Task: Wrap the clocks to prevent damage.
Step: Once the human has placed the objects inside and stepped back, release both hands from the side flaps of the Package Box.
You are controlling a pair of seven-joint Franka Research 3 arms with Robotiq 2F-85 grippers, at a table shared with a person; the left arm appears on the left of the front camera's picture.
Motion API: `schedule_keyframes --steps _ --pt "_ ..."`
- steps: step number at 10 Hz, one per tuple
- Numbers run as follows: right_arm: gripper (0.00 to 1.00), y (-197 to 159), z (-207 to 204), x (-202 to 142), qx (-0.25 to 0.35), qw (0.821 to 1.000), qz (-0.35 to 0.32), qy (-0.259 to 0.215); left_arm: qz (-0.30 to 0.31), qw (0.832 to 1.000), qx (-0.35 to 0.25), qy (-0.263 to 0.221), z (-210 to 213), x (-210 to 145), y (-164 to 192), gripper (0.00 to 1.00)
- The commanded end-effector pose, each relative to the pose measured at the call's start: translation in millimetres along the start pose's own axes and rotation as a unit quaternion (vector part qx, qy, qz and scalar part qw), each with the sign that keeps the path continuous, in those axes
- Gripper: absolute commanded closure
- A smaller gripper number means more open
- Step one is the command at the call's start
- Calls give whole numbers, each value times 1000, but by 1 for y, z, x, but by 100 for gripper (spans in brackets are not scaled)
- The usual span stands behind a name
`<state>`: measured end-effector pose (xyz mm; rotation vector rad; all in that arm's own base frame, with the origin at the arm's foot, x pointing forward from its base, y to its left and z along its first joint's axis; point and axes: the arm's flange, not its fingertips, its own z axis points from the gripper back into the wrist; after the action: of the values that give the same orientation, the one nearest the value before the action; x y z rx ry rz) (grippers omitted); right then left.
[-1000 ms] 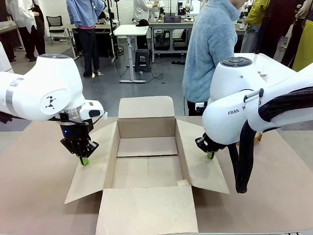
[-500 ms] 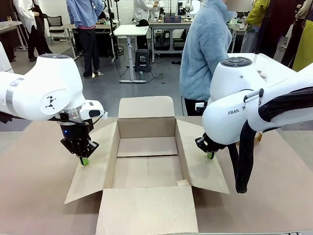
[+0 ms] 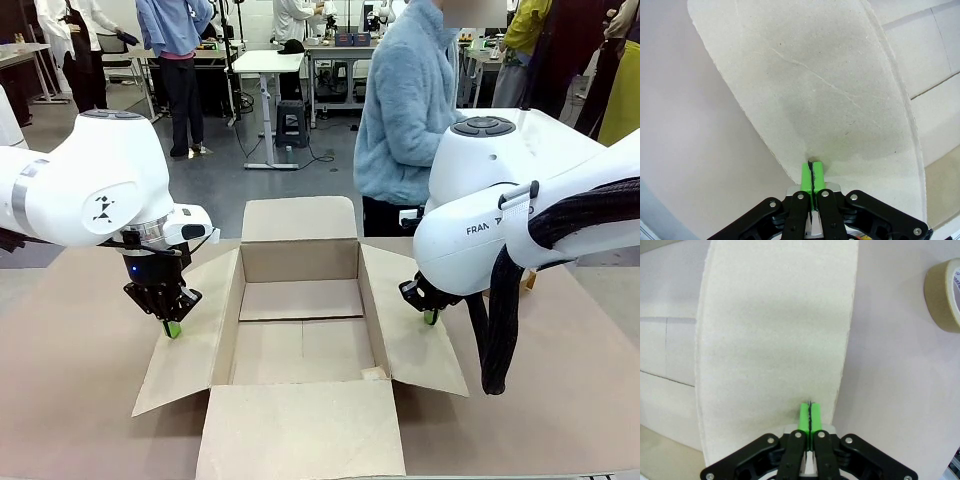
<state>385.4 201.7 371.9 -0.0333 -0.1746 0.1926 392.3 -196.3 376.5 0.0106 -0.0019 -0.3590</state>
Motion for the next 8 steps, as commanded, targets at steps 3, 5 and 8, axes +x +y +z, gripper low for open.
schedule_keyframes --steps 3,5,8 --pt "99 0 -1 0 -2 1000 -3 0 -1 1000 2 1 0 -1 0 100" --pt "99 0 -1 0 -2 1000 -3 0 -1 1000 2 1 0 -1 0 100" --pt "99 0 -1 0 -2 1000 -3 0 -1 1000 2 1 0 -1 0 100"
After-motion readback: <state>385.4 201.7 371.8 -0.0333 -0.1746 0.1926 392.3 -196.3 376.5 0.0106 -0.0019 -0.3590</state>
